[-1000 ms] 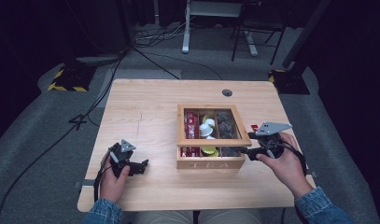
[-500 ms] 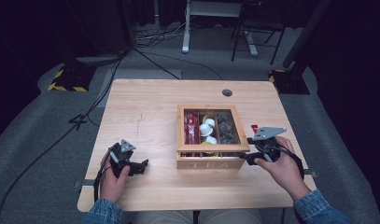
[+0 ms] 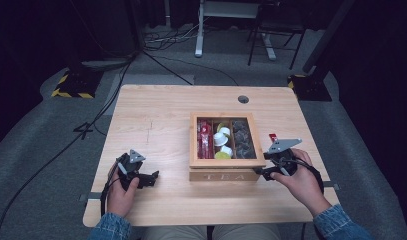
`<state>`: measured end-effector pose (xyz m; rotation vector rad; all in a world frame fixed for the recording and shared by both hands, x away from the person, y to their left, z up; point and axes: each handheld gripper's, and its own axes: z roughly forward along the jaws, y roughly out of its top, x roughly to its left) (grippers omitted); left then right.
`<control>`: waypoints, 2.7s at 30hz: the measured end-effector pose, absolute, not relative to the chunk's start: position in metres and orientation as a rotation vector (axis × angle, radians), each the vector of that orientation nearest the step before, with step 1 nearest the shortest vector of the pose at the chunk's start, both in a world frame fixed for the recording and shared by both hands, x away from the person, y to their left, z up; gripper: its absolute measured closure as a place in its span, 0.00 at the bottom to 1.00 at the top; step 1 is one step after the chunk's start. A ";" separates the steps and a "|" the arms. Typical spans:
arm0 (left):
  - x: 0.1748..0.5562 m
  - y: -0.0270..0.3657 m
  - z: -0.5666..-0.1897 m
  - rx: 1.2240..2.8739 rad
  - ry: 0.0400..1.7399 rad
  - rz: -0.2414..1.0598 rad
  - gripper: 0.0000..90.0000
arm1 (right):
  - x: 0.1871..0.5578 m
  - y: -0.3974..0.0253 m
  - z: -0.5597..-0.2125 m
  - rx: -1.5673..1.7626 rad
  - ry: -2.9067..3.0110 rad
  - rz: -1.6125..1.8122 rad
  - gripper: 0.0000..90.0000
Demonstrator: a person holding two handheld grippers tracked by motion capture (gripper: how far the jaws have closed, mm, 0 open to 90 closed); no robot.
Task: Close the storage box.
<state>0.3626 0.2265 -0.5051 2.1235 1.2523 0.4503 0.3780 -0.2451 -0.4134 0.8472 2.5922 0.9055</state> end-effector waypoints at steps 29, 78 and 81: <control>0.363 0.226 -0.505 2.120 1.253 0.450 0.01 | 0.377 -0.256 -0.402 0.925 2.571 0.993 0.30; 0.360 0.232 -0.505 2.141 1.215 0.433 0.00 | 0.397 -0.385 -0.464 1.300 2.355 0.964 0.28; 0.360 0.232 -0.505 2.141 1.215 0.433 0.00 | 0.396 -0.387 -0.473 1.305 2.355 0.968 0.28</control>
